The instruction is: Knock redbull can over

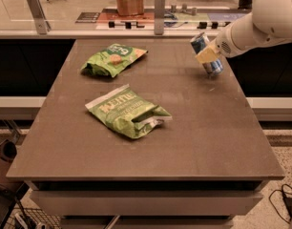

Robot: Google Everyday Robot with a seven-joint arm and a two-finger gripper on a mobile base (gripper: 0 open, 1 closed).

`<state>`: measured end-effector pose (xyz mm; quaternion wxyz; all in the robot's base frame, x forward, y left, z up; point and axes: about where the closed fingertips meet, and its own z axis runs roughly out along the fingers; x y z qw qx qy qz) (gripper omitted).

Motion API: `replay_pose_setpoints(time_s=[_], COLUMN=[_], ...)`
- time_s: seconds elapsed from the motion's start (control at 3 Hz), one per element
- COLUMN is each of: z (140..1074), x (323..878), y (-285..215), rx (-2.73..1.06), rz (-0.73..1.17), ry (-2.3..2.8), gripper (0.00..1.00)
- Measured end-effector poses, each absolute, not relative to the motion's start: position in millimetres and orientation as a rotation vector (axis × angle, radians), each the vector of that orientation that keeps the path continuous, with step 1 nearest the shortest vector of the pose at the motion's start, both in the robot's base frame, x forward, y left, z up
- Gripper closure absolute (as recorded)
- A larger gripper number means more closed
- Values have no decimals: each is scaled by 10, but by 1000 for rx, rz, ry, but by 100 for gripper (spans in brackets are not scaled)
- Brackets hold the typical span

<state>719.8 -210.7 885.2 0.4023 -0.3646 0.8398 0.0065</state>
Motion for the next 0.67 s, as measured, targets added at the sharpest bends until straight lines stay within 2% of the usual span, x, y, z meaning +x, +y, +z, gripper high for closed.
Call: replay_pose_setpoints(time_s=[0.67], z=[8646], x=[7188], y=[-1960], rx=[-1115], rz=[-73], ry=[2196], gripper=[100])
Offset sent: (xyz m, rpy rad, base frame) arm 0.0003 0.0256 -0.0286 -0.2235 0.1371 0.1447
